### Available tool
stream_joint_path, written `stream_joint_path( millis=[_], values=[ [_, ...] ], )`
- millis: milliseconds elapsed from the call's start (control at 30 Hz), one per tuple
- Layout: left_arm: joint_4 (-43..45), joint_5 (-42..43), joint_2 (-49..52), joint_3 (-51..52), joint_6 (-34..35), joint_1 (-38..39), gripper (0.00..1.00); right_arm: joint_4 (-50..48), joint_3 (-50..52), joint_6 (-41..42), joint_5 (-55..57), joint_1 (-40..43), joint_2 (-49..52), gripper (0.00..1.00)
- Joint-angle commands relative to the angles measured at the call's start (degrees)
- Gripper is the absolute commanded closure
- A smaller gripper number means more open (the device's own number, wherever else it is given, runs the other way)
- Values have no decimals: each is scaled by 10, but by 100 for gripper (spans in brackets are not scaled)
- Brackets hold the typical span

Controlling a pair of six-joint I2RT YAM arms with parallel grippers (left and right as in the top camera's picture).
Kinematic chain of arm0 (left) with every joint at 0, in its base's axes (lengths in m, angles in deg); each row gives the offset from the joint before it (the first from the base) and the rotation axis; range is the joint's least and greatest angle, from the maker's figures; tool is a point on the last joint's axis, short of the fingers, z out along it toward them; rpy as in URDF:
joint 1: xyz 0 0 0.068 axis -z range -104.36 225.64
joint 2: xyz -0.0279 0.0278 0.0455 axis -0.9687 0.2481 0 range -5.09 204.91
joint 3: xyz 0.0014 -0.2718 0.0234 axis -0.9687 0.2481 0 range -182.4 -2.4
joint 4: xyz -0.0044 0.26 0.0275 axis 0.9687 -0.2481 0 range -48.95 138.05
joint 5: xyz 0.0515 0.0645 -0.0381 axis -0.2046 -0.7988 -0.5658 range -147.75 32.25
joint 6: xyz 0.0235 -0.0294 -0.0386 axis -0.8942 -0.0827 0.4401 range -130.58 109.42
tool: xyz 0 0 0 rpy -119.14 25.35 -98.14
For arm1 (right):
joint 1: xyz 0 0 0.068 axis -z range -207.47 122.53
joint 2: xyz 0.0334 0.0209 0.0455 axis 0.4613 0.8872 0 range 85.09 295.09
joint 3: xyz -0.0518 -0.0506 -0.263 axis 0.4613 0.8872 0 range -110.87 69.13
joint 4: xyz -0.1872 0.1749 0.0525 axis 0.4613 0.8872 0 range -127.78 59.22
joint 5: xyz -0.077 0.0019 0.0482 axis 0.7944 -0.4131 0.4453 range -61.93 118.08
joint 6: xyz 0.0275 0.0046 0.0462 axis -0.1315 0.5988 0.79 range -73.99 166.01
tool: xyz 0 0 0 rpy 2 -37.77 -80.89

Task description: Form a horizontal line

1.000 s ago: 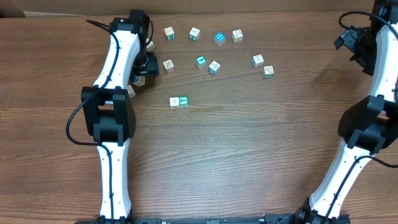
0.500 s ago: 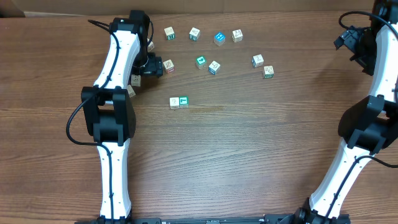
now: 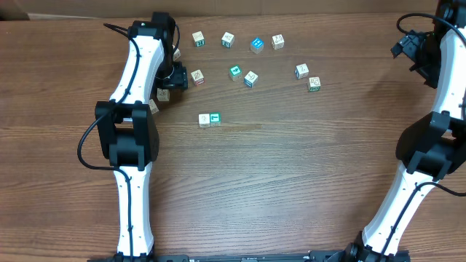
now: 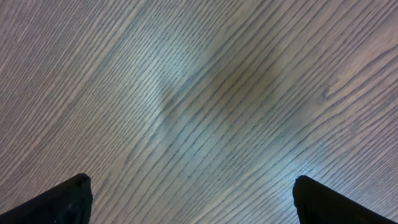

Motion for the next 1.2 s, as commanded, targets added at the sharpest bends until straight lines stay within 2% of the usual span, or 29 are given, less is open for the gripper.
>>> stream_joint_path(
  millis=[0,167,233,333,567,767,833,933,967,1033,1100,1167],
  values=[
    [-5,11,19,1,-11,4,27,-1,2,-2,1,2,-10,0],
    [-9,38,20,7,-11,11,29,-1,2,-2,1,2,-10,0],
    [-9,51,20,7,-11,13,38,-1,2,-2,1,2,-10,0],
    [-16,67,20,7,-11,15,43,-1,2,-2,1,2,-10,0],
    [-25,90,20,7,-11,17,40,-1,2,-2,1,2,-10,0],
    [-17,90,20,7,-11,19,59,-1,2,-2,1,2,-10,0],
    [-14,94,20,7,-11,21,71,-1,2,-2,1,2,-10,0],
    [-13,107,20,7,-11,23,81,-1,2,-2,1,2,-10,0],
    [-14,107,20,7,-11,23,81,-1,2,-2,1,2,-10,0],
    [-13,107,20,7,-11,23,70,-1,2,-2,1,2,-10,0],
    [-10,107,20,7,-11,23,64,-1,2,-2,1,2,-10,0],
    [-5,107,20,7,-11,23,49,-1,2,-2,1,2,-10,0]
  ],
)
